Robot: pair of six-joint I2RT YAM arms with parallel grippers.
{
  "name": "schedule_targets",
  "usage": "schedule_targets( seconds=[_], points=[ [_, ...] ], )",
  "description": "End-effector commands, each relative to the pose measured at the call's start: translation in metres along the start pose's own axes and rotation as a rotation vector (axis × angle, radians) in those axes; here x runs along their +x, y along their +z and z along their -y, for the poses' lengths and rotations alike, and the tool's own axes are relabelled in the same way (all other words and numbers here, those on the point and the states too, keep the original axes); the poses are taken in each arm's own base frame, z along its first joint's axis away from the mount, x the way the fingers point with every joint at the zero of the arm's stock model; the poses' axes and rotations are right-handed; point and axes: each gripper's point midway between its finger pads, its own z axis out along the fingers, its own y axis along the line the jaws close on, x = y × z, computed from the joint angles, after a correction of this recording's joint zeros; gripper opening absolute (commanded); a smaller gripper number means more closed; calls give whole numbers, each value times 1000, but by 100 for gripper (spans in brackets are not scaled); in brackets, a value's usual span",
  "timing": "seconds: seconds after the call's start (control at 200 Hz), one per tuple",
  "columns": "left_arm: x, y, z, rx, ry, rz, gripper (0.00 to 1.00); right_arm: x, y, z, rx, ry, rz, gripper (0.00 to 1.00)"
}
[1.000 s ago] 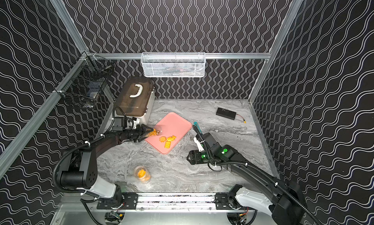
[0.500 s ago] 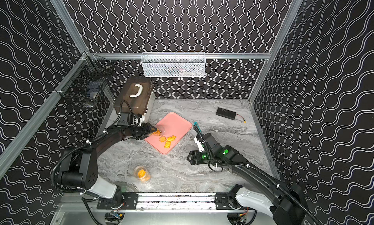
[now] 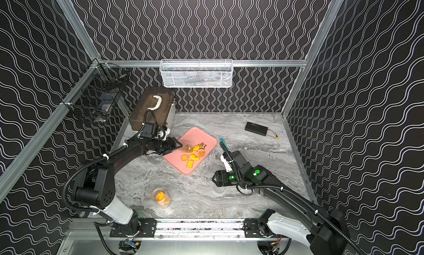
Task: Pour the cookies out of the jar
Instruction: Pour the cookies in the jar onto the tray.
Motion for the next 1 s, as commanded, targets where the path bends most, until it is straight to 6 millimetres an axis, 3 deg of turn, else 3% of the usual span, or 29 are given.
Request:
schedule_targets(
  seconds=[0.0,0.47,0.771,0.996],
  points=[
    [1,1,-1,-12,24,-7,46,-3,1,-3,-10,3,6,77],
    [-4,-12,16,39,34,10,46,-4,-2,-3,-4,0,9,78],
    [-6,-31,30,58,58,24,46,-7,-3,-4,2,5,12,79],
    [-8,-47,40,142,23,44,46,-12,-6,-6,-3,10,32,93]
  ],
)
